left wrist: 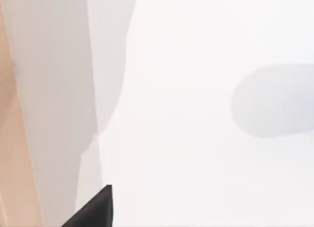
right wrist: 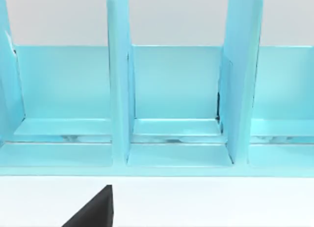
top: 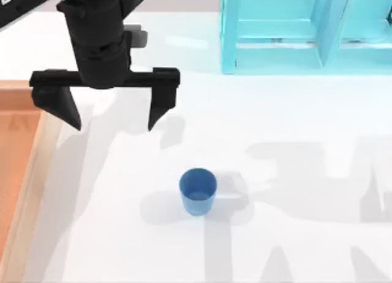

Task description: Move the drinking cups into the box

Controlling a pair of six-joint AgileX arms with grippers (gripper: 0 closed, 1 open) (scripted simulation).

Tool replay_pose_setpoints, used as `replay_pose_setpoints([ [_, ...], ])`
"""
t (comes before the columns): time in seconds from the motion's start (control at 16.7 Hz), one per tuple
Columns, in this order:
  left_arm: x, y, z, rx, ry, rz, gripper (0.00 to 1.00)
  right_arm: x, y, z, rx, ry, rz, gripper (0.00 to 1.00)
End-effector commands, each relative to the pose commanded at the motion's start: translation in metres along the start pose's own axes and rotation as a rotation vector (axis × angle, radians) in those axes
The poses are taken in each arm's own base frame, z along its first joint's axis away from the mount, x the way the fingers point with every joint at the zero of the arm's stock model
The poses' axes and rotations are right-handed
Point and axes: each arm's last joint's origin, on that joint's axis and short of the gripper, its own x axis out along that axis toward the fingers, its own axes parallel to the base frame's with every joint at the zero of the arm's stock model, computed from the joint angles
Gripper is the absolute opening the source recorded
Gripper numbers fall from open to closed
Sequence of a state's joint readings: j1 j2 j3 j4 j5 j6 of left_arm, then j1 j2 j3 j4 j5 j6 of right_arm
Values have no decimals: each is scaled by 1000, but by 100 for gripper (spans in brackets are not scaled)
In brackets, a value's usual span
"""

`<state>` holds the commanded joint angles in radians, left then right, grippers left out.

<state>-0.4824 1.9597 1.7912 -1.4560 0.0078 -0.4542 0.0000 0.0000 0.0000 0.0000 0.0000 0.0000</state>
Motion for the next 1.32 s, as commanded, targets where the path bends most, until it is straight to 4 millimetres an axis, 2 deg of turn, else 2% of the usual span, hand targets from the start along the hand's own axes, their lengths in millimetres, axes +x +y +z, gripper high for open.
replay_pose_setpoints([
  [0.18, 17, -81, -18, -2, -18, 4, 100, 0, 0, 0, 0, 0, 0, 100],
  [0.3, 24, -115, -30, -2, -38, -7, 100, 0, 0, 0, 0, 0, 0, 100],
  [0.42, 28, -132, -37, -3, -50, -16, 100, 0, 0, 0, 0, 0, 0, 100],
  [0.84, 33, -133, -38, -4, -49, -15, 100, 0, 0, 0, 0, 0, 0, 100],
  [0.96, 49, -135, -36, -3, -48, -14, 100, 0, 0, 0, 0, 0, 0, 100],
  [1.32, 120, -137, -32, -3, -55, -21, 100, 0, 0, 0, 0, 0, 0, 100],
])
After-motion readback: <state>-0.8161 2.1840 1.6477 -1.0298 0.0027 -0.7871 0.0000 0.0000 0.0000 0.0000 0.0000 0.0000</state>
